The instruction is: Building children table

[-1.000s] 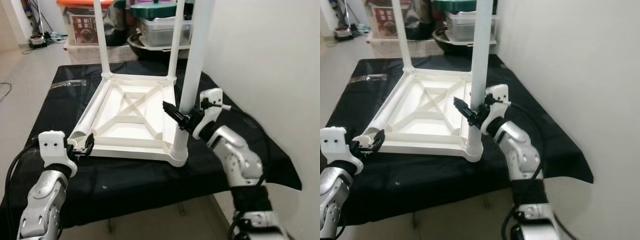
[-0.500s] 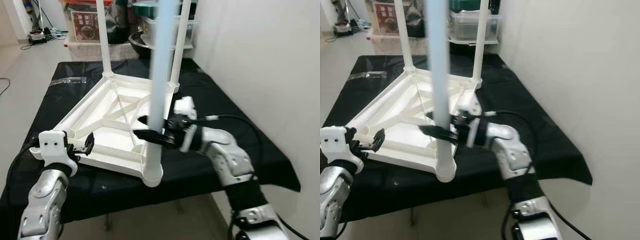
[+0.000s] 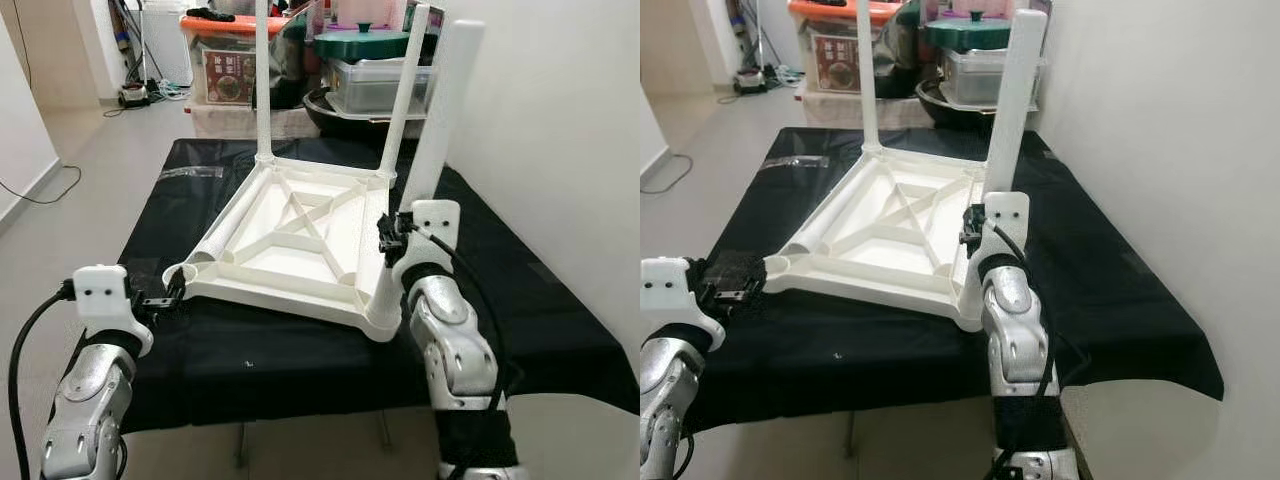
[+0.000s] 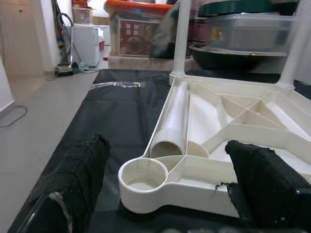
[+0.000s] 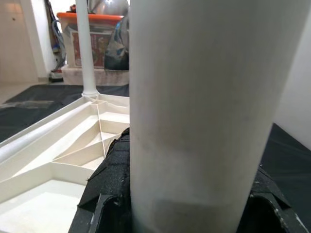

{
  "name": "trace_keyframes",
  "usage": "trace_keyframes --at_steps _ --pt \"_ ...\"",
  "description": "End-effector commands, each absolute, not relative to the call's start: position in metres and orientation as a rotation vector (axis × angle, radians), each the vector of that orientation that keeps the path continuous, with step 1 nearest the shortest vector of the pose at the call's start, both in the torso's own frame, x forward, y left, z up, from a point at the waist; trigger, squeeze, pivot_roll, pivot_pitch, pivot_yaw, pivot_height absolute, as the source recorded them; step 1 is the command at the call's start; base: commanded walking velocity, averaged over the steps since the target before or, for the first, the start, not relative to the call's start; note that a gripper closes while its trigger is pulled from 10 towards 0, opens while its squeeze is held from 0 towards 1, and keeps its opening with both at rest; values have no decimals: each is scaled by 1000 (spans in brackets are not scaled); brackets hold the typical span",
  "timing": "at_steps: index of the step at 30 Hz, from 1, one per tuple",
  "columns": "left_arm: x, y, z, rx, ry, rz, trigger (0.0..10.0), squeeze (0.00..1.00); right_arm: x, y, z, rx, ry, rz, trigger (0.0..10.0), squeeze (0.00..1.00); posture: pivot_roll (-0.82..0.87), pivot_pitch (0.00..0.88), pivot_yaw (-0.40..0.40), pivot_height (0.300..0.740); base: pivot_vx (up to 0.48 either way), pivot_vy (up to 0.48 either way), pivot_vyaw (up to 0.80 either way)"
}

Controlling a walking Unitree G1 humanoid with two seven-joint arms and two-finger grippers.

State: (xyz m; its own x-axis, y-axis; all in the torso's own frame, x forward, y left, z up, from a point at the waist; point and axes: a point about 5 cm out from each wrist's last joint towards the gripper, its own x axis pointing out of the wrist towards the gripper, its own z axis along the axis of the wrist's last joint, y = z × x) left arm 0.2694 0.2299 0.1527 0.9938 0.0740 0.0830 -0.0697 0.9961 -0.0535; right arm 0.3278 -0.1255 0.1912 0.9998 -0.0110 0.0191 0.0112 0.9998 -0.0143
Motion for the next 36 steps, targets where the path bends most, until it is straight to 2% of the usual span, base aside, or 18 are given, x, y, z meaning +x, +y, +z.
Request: trace_keyframes --at_steps 1,3,4,7,8,9,12,16,24,25,26,28,31,32,33,34,35,36 --pt "272 228 151 -62 -74 58 10000 0 332 -130 166 -44 114 4 10000 0 28 0 -42 740 0 0 0" --pt "273 228 151 -62 -74 57 10000 0 334 -127 169 -27 97 31 10000 0 28 0 -42 740 0 0 0" --pt "273 228 151 -62 -75 57 10000 0 337 -122 178 8 53 70 10000 1000 33 0 -47 740 0 0 0" --pt "273 228 151 -63 -76 58 10000 0 342 -117 190 34 3 142 10000 1000 38 0 -51 740 0 0 0" --pt "274 229 152 -64 -78 61 10000 0 350 -111 213 78 -85 295 10000 0 39 0 -53 740 0 0 0" --pt "274 229 152 -64 -78 61 10000 0 350 -111 213 78 -85 295 10000 0 39 0 -53 740 0 0 0" --pt "274 230 152 -66 -80 63 10000 0 353 -105 238 98 -181 643 10000 0 53 0 -62 740 0 0 0" --pt "276 228 152 -69 -84 59 10000 0 345 -98 232 23 -157 972 10000 0 61 0 -66 740 0 0 0" --pt "276 226 151 -69 -84 55 10000 0 353 -79 207 -41 -68 1079 10000 0 89 0 -85 740 0 0 0" --pt "276 226 151 -68 -83 57 10000 0 360 -74 204 -21 -56 1018 1373 0 97 0 -90 740 0 0 0" --pt "275 226 151 -68 -83 60 10000 0 367 -74 204 -14 -59 939 0 0 101 0 -91 740 0 0 0" --pt "273 226 150 -67 -83 63 10000 0 377 -79 201 -17 -32 820 0 0 100 0 -91 740 0 0 0" --pt "273 226 150 -67 -83 63 10000 0 379 -82 200 -21 -23 822 0 0 100 0 -91 740 0 0 0" --pt "272 226 150 -68 -83 62 10000 0 390 -111 194 21 28 434 0 0 78 0 -86 740 0 0 0" --pt "272 226 150 -68 -83 62 10000 0 390 -111 194 21 28 434 0 0 78 0 -86 740 0 0 0" --pt "271 226 150 -69 -83 60 10000 0 387 -158 179 52 106 -109 0 0 71 0 -81 740 0 0 0" --pt "271 226 150 -69 -83 60 10000 0 387 -158 179 52 106 -109 0 0 71 0 -81 740 0 0 0" --pt "270 225 150 -70 -84 60 10000 0 380 -172 173 54 120 -256 0 0 71 0 -81 740 0 0 0"
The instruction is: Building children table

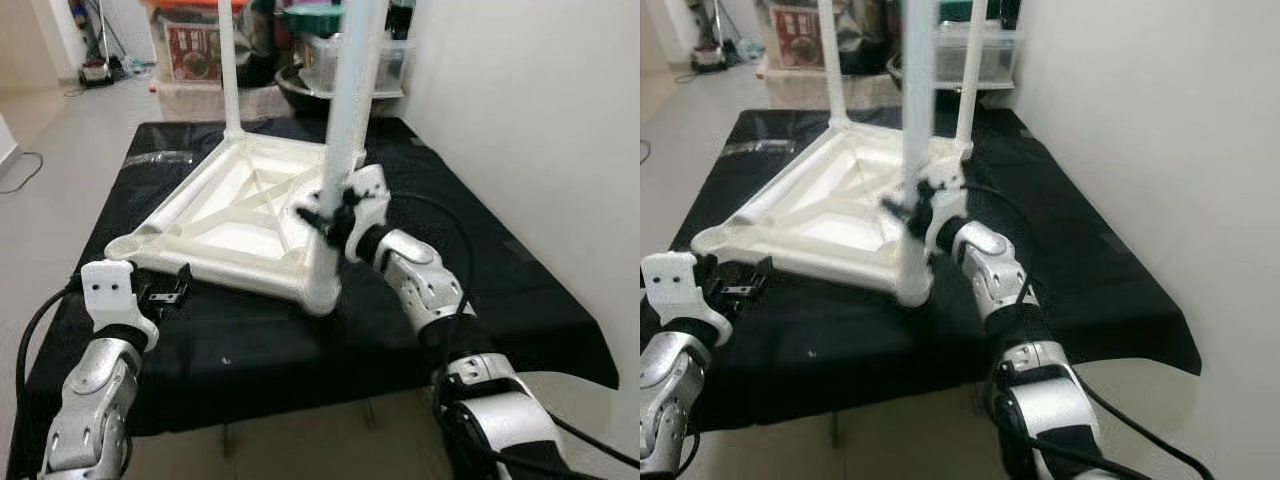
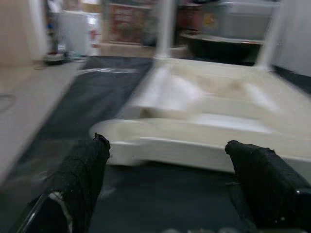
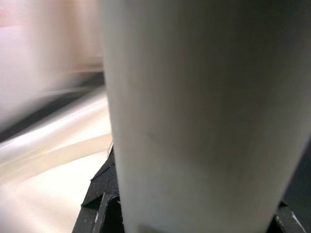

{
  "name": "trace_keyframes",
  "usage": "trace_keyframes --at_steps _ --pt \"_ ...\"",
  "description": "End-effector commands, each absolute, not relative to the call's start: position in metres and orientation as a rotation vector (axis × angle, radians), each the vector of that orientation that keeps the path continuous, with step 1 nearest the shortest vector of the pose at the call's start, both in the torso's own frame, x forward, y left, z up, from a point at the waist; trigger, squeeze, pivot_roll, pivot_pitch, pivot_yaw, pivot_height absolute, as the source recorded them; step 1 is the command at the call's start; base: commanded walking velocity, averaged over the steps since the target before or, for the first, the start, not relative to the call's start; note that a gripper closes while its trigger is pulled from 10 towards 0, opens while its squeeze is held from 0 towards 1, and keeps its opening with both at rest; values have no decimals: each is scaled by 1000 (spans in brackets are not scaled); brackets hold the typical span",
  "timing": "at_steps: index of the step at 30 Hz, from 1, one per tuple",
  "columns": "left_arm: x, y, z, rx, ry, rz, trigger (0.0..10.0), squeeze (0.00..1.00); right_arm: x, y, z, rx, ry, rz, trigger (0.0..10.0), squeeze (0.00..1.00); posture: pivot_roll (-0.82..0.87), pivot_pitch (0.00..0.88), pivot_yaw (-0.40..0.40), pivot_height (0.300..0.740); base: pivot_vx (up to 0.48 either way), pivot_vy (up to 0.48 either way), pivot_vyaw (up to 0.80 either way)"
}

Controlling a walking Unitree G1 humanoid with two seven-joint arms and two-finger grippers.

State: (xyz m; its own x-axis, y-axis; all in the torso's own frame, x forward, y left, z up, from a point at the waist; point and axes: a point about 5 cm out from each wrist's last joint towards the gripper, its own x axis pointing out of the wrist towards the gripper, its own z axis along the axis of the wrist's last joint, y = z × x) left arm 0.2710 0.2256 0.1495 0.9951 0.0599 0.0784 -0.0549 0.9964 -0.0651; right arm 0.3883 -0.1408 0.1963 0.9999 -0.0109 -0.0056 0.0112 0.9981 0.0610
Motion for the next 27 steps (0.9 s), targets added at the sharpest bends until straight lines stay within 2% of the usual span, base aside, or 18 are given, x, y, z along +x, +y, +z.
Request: trace_keyframes --at_steps 1,2,4,5,6,7,8,11,12,13,14,15,17,18,20,21,22,27 --pt "270 225 150 -70 -84 60 10000 0 380 -172 173 54 120 -256 0 0 71 0 -81 740 0 0 0" --pt "270 225 150 -70 -84 60 10000 0 380 -172 173 54 120 -256 0 0 71 0 -81 740 0 0 0" --pt "270 226 151 -70 -83 58 10000 0 352 -166 160 37 116 -264 0 0 43 0 -45 740 0 0 0" --pt "270 226 151 -70 -83 58 10000 0 352 -166 160 37 116 -264 0 0 43 0 -45 740 0 0 0" --pt "270 227 151 -70 -80 53 10000 0 341 -151 161 28 78 -148 4549 0 36 0 -39 740 0 0 0" --pt "270 227 151 -70 -78 50 10000 0 335 -141 163 25 48 -66 4549 0 36 0 -39 740 0 0 0" --pt "270 227 150 -69 -76 46 10000 0 332 -132 167 19 -3 15 10000 0 24 0 -26 740 0 0 0" --pt "270 227 150 -69 -75 43 10000 0 331 -127 171 14 -35 51 10000 0 24 0 -26 740 0 0 0" --pt "272 227 150 -68 -74 39 10000 0 336 -122 183 58 -87 152 10000 1000 29 0 -30 740 0 0 0" --pt "273 227 150 -67 -74 36 10000 0 339 -119 194 89 -121 208 10000 1000 29 0 -30 740 0 0 0" --pt "274 227 151 -69 -78 39 10000 0 349 -115 219 139 -181 387 10000 0 44 0 -51 740 0 0 0" --pt "274 227 151 -69 -78 39 10000 0 349 -115 219 139 -181 387 10000 0 44 0 -51 740 0 0 0" --pt "275 228 151 -73 -85 48 10000 0 352 -111 237 141 -222 574 10000 0 48 0 -58 740 0 0 0" --pt "275 228 151 -73 -85 48 10000 0 352 -111 237 141 -222 574 10000 0 48 0 -58 740 0 0 0" --pt "275 228 151 -76 -89 55 10000 0 343 -104 245 82 -240 857 10000 0 66 0 -76 740 0 0 0" --pt "275 228 151 -76 -89 55 10000 0 343 -104 245 82 -240 857 10000 0 66 0 -76 740 0 0 0" --pt "275 228 151 -77 -91 58 10000 0 336 -97 245 41 -218 1052 10000 0 68 0 -77 740 0 0 0" --pt "275 227 151 -79 -93 57 10000 0 330 -82 228 -56 -147 1252 10000 0 85 0 -91 740 0 0 0"
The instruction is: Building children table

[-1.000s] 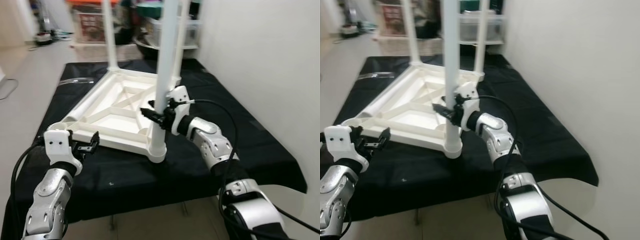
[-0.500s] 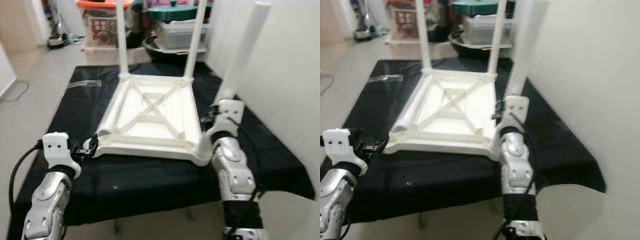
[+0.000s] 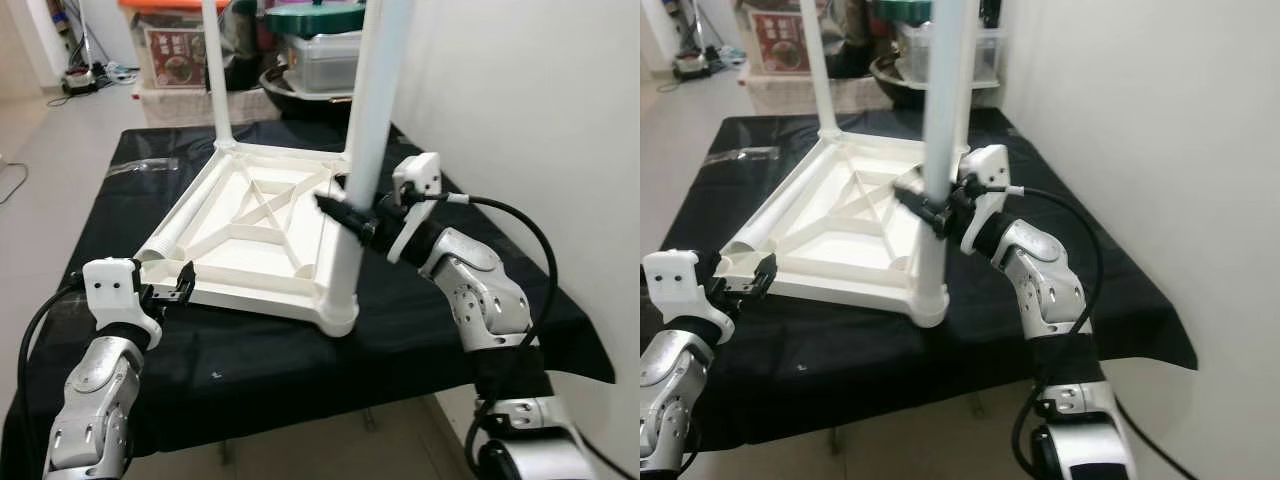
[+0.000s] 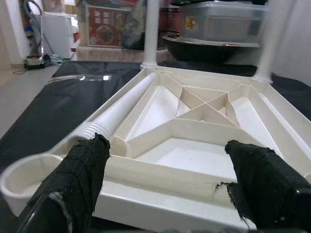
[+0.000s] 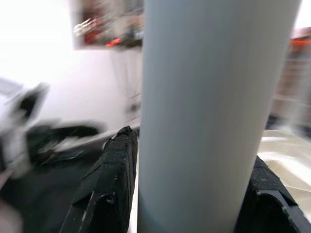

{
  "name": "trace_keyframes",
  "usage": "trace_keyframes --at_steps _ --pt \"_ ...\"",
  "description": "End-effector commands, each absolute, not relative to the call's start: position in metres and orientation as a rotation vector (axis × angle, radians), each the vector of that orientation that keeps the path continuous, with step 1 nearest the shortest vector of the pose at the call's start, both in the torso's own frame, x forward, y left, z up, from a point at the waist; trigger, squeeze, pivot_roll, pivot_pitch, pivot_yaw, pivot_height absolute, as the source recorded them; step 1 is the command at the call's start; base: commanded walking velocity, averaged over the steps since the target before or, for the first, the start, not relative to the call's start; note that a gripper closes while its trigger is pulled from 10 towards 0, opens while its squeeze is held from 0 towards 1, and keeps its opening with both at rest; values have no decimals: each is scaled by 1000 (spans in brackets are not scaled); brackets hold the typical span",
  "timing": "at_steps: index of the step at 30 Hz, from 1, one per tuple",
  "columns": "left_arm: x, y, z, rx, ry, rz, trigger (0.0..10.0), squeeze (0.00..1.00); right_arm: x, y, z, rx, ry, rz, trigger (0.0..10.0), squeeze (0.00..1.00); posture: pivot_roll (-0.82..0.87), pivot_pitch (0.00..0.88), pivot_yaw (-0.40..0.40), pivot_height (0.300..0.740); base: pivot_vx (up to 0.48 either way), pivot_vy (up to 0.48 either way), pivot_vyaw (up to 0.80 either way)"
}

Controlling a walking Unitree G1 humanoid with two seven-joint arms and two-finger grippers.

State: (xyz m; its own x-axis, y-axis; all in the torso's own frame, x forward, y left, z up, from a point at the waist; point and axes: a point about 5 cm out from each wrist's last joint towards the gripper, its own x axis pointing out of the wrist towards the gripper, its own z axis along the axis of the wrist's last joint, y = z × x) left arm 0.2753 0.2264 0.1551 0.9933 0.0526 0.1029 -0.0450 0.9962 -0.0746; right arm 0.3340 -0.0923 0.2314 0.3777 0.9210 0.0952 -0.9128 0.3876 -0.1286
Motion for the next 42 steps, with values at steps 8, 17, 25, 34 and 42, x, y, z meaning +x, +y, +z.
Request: trace_keyframes --at_steps 8,17,25,34,42 --pt "274 225 151 -82 -95 55 10000 0 350 -57 198 -93 -48 1074 7098 0 82 0 -89 740 0 0 0" --pt "272 224 152 -86 -97 48 10000 0 378 -153 174 106 146 -103 0 0 45 0 -73 740 0 0 0" --pt "271 224 153 -89 -99 49 10000 0 347 -164 156 45 183 -238 10000 0 26 0 -57 740 0 0 0" --pt "274 225 153 -88 -96 44 10000 0 359 -105 212 204 4 365 10000 0 34 0 -61 740 0 0 0" --pt "276 225 154 -89 -102 51 10000 0 347 -75 241 226 -137 987 10000 0 64 0 -78 740 0 0 0"
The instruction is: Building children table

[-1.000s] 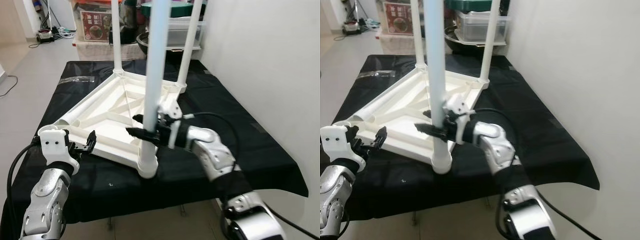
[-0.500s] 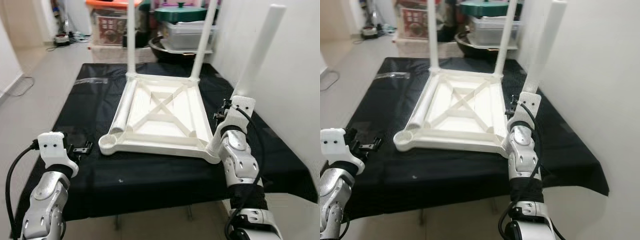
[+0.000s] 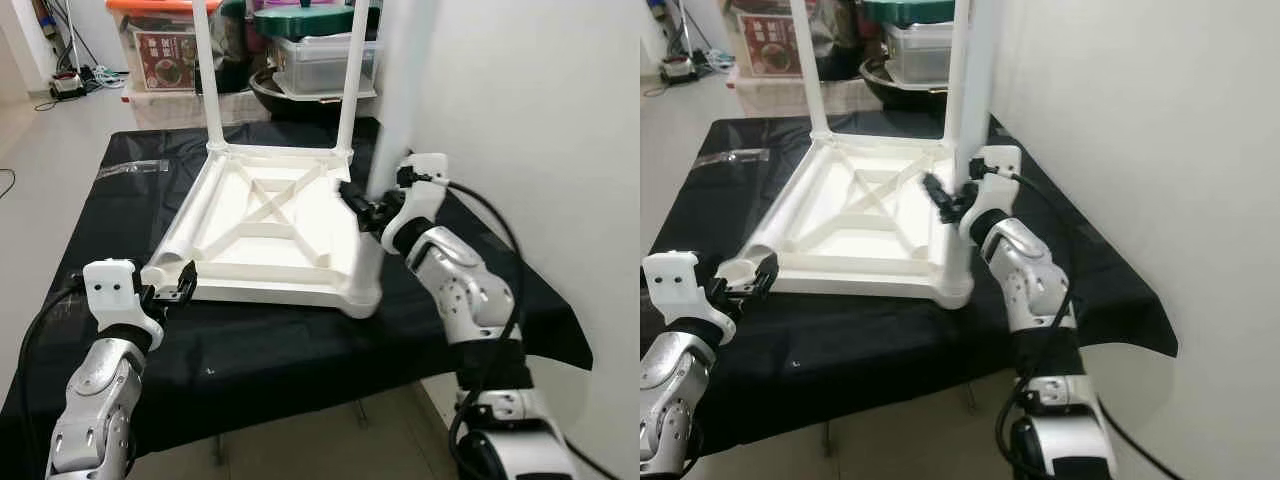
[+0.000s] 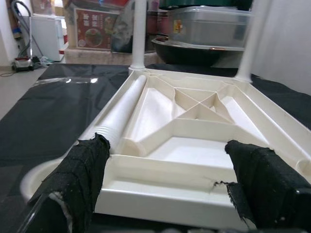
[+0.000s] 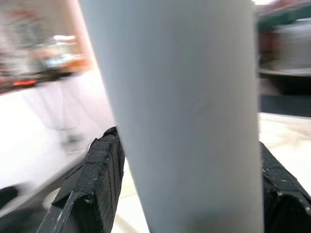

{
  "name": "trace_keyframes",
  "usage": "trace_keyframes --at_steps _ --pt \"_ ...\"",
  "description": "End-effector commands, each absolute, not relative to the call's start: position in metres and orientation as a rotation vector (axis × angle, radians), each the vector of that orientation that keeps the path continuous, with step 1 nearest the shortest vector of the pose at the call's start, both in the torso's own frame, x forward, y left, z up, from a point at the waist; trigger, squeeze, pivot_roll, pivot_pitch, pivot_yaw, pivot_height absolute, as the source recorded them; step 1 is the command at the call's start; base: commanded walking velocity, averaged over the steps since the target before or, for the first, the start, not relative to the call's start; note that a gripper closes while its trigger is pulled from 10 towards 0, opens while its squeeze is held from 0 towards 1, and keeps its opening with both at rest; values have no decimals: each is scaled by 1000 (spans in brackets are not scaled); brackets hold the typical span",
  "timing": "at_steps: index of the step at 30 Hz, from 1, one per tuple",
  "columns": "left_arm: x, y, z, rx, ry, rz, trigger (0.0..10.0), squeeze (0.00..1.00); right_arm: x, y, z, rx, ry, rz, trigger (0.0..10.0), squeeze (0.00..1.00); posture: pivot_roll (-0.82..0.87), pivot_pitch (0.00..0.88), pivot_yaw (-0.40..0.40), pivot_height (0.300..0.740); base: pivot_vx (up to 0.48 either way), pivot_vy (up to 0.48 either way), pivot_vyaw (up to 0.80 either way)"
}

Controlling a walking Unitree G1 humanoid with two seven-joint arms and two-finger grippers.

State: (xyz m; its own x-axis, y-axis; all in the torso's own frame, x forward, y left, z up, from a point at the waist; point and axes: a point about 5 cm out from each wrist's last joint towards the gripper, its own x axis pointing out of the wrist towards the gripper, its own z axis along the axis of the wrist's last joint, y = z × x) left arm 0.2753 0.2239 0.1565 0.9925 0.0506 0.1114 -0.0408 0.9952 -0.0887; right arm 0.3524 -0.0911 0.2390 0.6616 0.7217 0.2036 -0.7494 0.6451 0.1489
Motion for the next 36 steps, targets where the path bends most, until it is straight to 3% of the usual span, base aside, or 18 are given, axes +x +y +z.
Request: trace_keyframes --at_steps 1,8,9,10,12,13,17,18,19,21,22,24,25,29,30,32,33,36 --pt "276 225 154 -89 -102 51 10000 0 347 -75 241 226 -137 987 10000 0 64 0 -78 740 0 0 0" --pt "276 223 153 -84 -97 48 10000 0 343 -41 197 103 51 1081 9569 0 90 0 -95 740 0 0 0" --pt "276 223 152 -84 -98 51 10000 0 350 -41 190 89 97 1005 0 0 100 0 -104 740 0 0 0" --pt "274 223 153 -89 -102 58 10000 0 371 -55 180 78 176 691 0 0 100 0 -105 740 0 0 0" --pt "274 223 153 -90 -103 59 10000 0 378 -62 178 80 193 590 0 0 100 0 -105 740 0 0 0" --pt "273 224 153 -90 -104 60 10000 0 388 -86 177 112 206 314 0 0 91 0 -99 740 0 0 0" --pt "272 224 153 -90 -104 59 10000 0 391 -112 173 160 216 83 0 0 84 0 -95 740 0 0 0" --pt "271 223 153 -91 -104 56 10000 0 381 -161 165 143 218 -301 0 0 83 0 -95 740 0 0 0" --pt "271 223 153 -91 -104 55 10000 0 377 -173 163 132 218 -396 0 0 83 0 -95 740 0 0 0" --pt "271 224 153 -92 -104 55 10000 0 359 -170 158 136 232 -336 0 0 70 0 -83 740 0 0 0" --pt "271 224 153 -93 -104 55 10000 0 353 -161 155 141 238 -262 4588 0 60 0 -78 740 0 0 0" --pt "271 224 153 -93 -104 55 10000 0 349 -155 154 145 242 -212 4588 0 60 0 -78 740 0 0 0" --pt "272 223 153 -94 -104 52 10000 0 348 -143 156 147 186 -82 10000 0 56 0 -73 740 0 0 0" --pt "273 223 153 -94 -104 50 10000 0 348 -135 159 146 117 24 10000 0 56 0 -73 740 0 0 0" --pt "273 223 153 -93 -103 49 10000 0 352 -134 165 165 100 94 10000 1000 60 0 -75 740 0 0 0" --pt "274 224 152 -93 -103 49 10000 0 361 -134 176 176 80 194 10000 1000 57 0 -75 740 0 0 0" --pt "274 225 152 -95 -103 50 10000 0 369 -134 200 172 3 302 10000 0 56 0 -76 740 0 0 0" --pt "275 224 152 -97 -108 52 10000 0 367 -127 238 143 -177 634 10000 0 71 0 -92 740 0 0 0"
